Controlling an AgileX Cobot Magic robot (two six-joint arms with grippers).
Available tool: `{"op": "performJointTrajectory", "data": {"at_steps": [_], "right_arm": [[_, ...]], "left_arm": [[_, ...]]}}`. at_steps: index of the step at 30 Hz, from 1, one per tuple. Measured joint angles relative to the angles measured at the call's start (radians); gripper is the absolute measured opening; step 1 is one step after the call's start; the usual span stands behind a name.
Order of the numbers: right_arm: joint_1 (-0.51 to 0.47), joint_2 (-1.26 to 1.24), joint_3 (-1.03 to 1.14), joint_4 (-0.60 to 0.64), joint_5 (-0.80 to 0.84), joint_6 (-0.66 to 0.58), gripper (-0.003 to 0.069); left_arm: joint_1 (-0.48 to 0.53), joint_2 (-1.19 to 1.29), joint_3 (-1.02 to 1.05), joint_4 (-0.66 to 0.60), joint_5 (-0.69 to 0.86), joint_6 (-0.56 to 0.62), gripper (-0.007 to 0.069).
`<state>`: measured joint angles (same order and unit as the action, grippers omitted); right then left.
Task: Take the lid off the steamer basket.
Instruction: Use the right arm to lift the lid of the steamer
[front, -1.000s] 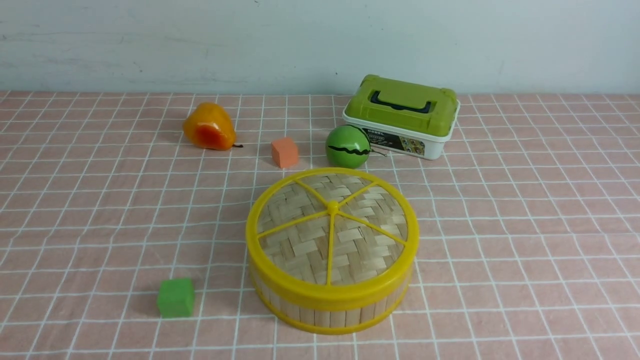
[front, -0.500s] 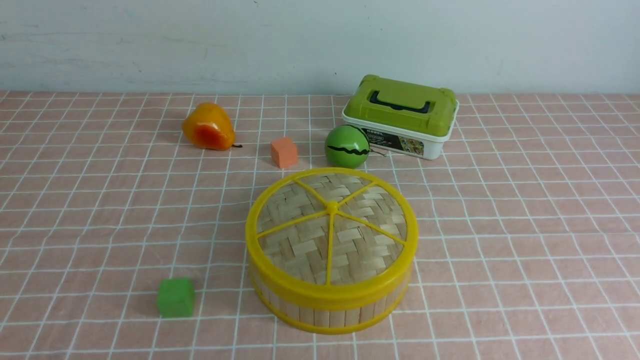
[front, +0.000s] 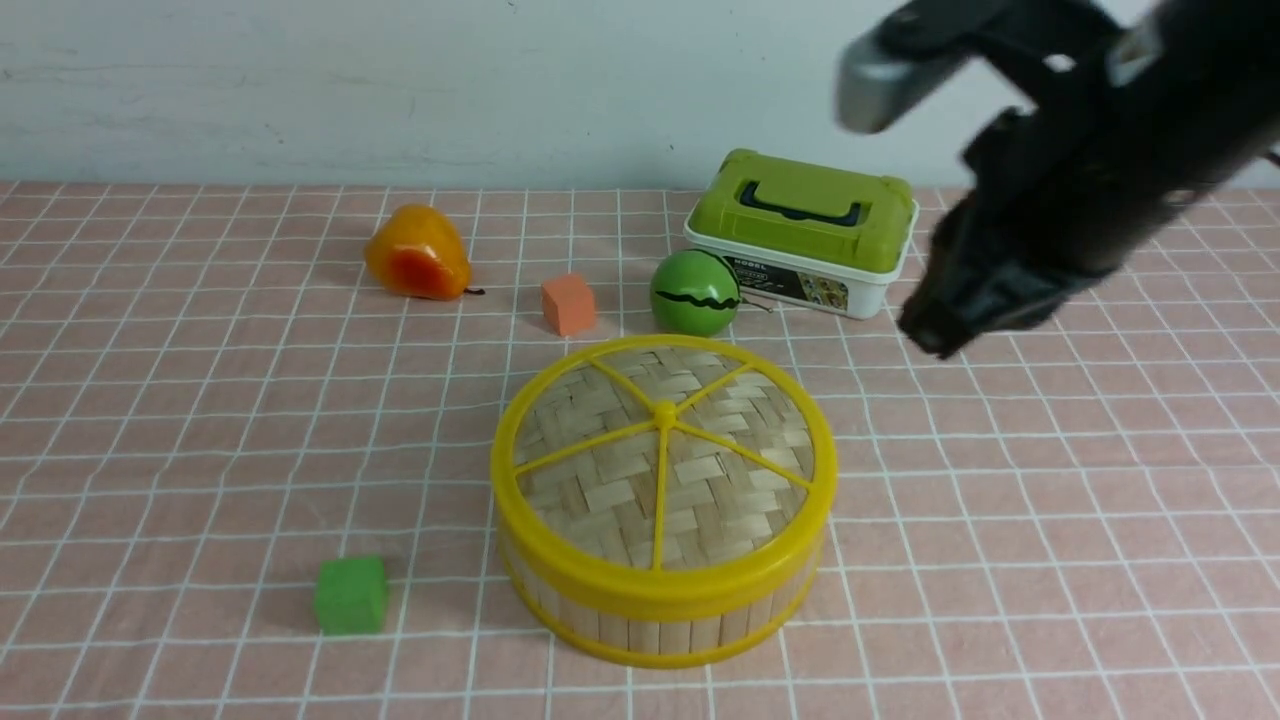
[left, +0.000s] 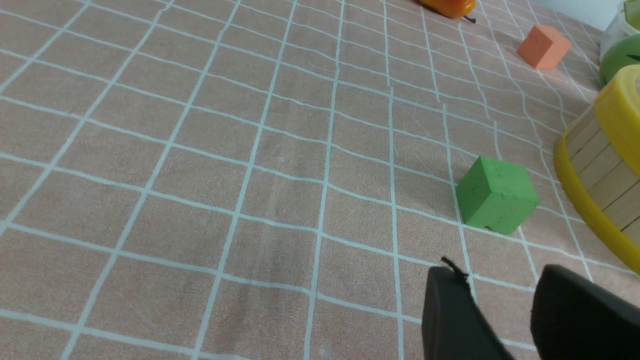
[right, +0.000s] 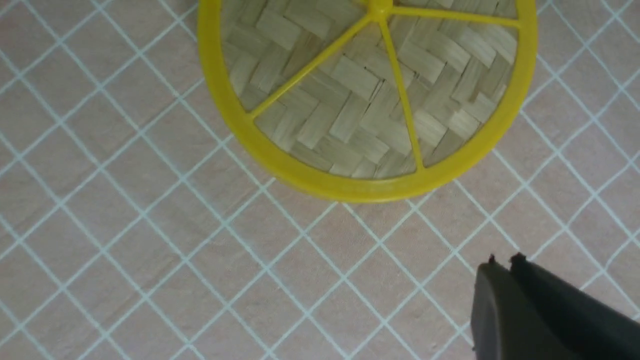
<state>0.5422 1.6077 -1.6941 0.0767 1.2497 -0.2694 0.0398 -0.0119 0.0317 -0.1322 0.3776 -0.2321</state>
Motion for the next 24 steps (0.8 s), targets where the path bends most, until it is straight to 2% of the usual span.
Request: {"op": "performJointTrajectory", "data": {"at_steps": [3, 8, 9, 10, 11, 12, 13, 16, 20, 24], "right_arm": [[0.053, 0.131, -0.095, -0.064, 0.000, 0.066, 0.0032], [0.074, 0.286, -0.239, -0.043, -0.001, 0.114, 0.0126], [0.074, 0.345, -0.287, -0.029, -0.002, 0.136, 0.0192], [0.074, 0.351, -0.298, -0.025, -0.002, 0.138, 0.0199], [0.074, 0.408, -0.343, -0.017, -0.002, 0.150, 0.0270], [0.074, 0.408, -0.347, -0.016, -0.002, 0.150, 0.0278], [0.074, 0.446, -0.374, -0.015, -0.003, 0.154, 0.0328], [0.074, 0.496, -0.398, -0.008, -0.003, 0.156, 0.0398], [0.074, 0.546, -0.403, -0.004, -0.003, 0.156, 0.0427], [0.074, 0.577, -0.404, -0.001, -0.003, 0.156, 0.0414]], "left_arm": [[0.000, 0.000, 0.000, 0.000, 0.000, 0.000, 0.0239], [0.000, 0.000, 0.000, 0.000, 0.000, 0.000, 0.0239], [0.000, 0.000, 0.000, 0.000, 0.000, 0.000, 0.0239], [0.000, 0.000, 0.000, 0.000, 0.000, 0.000, 0.0239], [0.000, 0.000, 0.000, 0.000, 0.000, 0.000, 0.0239], [0.000, 0.000, 0.000, 0.000, 0.000, 0.000, 0.0239], [0.000, 0.000, 0.000, 0.000, 0.000, 0.000, 0.0239], [0.000, 0.000, 0.000, 0.000, 0.000, 0.000, 0.0239], [0.000, 0.000, 0.000, 0.000, 0.000, 0.000, 0.0239], [0.000, 0.000, 0.000, 0.000, 0.000, 0.000, 0.0239]]}}
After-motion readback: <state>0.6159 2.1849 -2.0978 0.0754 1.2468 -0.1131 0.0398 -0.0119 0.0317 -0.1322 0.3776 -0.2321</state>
